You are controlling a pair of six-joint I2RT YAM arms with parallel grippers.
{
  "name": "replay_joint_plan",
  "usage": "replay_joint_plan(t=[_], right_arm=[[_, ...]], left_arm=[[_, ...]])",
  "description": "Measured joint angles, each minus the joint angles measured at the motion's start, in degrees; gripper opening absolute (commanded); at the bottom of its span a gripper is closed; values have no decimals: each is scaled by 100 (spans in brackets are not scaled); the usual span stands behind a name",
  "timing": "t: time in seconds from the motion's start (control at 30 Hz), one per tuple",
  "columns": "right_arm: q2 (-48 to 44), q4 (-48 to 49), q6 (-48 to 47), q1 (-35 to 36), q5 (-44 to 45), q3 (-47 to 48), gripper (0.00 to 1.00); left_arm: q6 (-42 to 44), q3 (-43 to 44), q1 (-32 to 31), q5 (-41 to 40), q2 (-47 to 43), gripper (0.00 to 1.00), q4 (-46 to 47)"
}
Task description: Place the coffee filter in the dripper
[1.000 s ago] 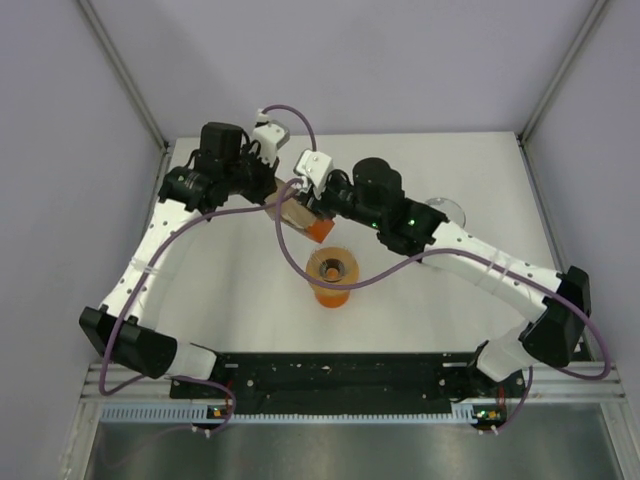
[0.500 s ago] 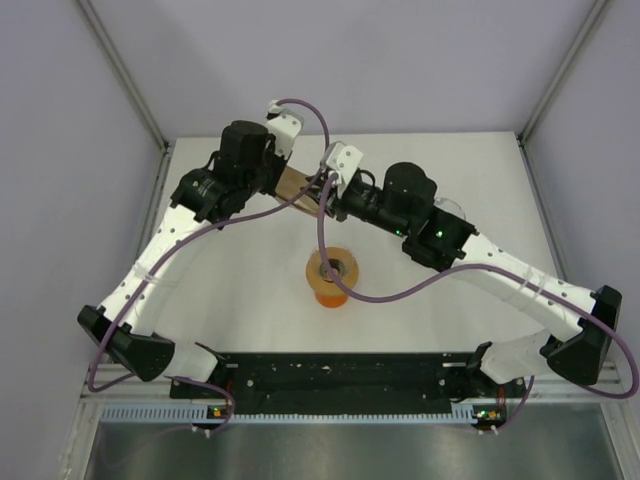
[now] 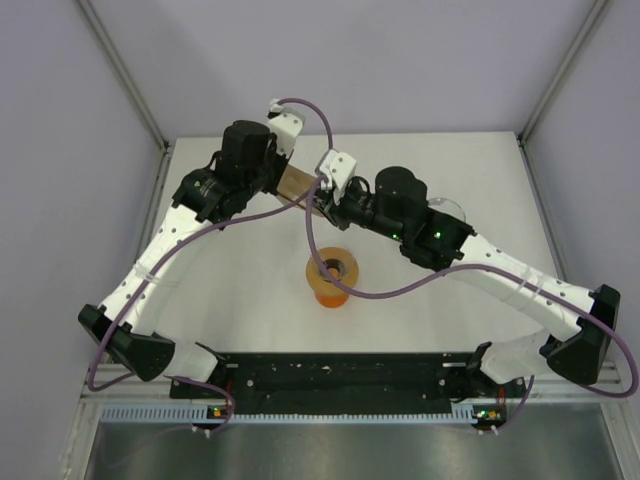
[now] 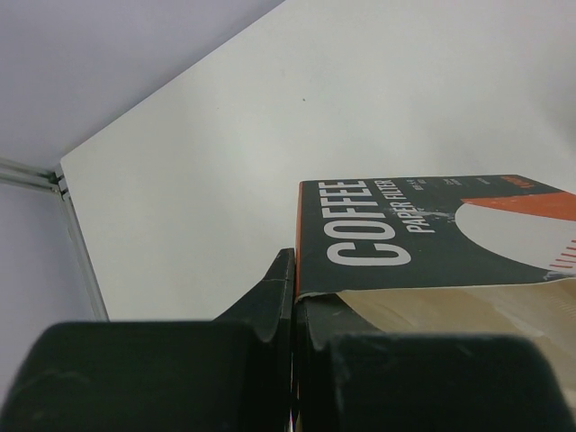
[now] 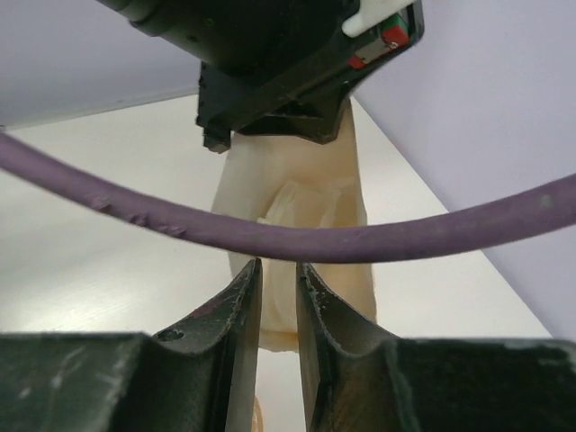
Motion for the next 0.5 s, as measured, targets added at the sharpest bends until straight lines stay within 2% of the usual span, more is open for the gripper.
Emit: replay_joint_plan(t=[0.23,0.5], right_arm=[[579,-422,155,0,686,675,22],[693,-634,345,0,1012,719,27]], left_arm=[[-17,0,-28,31,0,0,0],[-31,0,-28,72,0,0,-2]])
